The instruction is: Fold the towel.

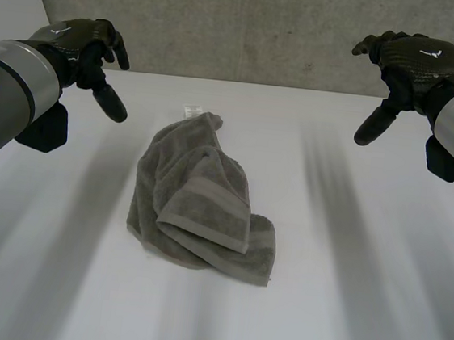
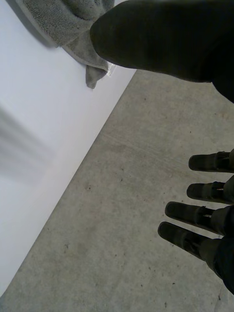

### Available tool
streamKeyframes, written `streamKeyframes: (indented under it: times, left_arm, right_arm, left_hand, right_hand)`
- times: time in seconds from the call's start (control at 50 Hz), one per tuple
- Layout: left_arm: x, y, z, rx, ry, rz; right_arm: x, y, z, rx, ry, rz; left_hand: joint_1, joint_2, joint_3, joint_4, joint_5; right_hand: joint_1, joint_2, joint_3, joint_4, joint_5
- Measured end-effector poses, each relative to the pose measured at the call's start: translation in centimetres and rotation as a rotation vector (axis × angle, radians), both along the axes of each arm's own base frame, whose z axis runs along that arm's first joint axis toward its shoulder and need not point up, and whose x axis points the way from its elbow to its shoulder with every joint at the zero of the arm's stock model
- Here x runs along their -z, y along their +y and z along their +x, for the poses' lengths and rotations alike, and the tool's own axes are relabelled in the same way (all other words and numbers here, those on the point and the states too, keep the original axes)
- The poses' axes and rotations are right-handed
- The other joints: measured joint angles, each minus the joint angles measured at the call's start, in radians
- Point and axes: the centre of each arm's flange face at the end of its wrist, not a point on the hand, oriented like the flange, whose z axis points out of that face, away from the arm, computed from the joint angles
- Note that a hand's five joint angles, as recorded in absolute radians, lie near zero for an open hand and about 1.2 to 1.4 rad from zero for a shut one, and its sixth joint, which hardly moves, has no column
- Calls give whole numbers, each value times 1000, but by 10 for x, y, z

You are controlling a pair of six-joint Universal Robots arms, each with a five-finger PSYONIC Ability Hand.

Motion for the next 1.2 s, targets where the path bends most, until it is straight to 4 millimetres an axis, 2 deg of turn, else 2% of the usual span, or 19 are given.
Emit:
streamKeyframes:
  times: [0.28, 0.44, 0.58, 0.7, 0.76, 0.82, 0.94, 1.1, 1.2]
  left_arm:
    - [1, 0, 0, -2, -1, 1]
    - [1, -1, 0, -1, -1, 0]
    - [3, -1, -1, 1, -9, -4]
    - [10, 1, -1, 7, -25, 16]
    - [22, 5, -1, 12, -43, 55]
    - [36, 9, 1, 14, -64, 101]
    - [88, 21, 11, 6, -129, 249]
    - [141, 29, 19, -6, -158, 322]
    - [165, 30, 17, 1, -157, 317]
  right_arm:
    - [1, 1, 1, -7, 4, 3]
    - [5, 10, 12, -68, 10, 11]
    - [23, 28, 36, -236, 65, 39]
    - [53, 55, 61, -420, 181, 60]
    - [72, 76, 73, -519, 260, 56]
    - [85, 88, 81, -574, 309, 44]
    - [118, 107, 104, -665, 360, -41]
    - [153, 104, 132, -704, 330, -142]
    - [171, 98, 144, -712, 336, -155]
  left_hand:
    - [-66, -78, -77, -82, -85]
    - [-239, -256, -260, -253, -243]
    - [-239, -257, -260, -254, -243]
    - [-239, -258, -260, -254, -243]
    - [-239, -258, -260, -254, -243]
    - [-239, -258, -260, -254, -243]
    - [-239, -259, -261, -254, -243]
    - [-239, -259, -261, -254, -243]
    - [-239, -259, -261, -254, -243]
  right_hand:
    - [0, 0, 0, 0, 0]
    - [0, 0, 0, 0, 0]
    - [0, 0, 0, 0, 0]
    - [0, 0, 0, 0, 0]
    - [0, 0, 0, 0, 0]
    - [0, 0, 0, 0, 0]
    - [0, 0, 0, 0, 0]
    - [0, 0, 0, 0, 0]
    - [0, 0, 0, 0, 0]
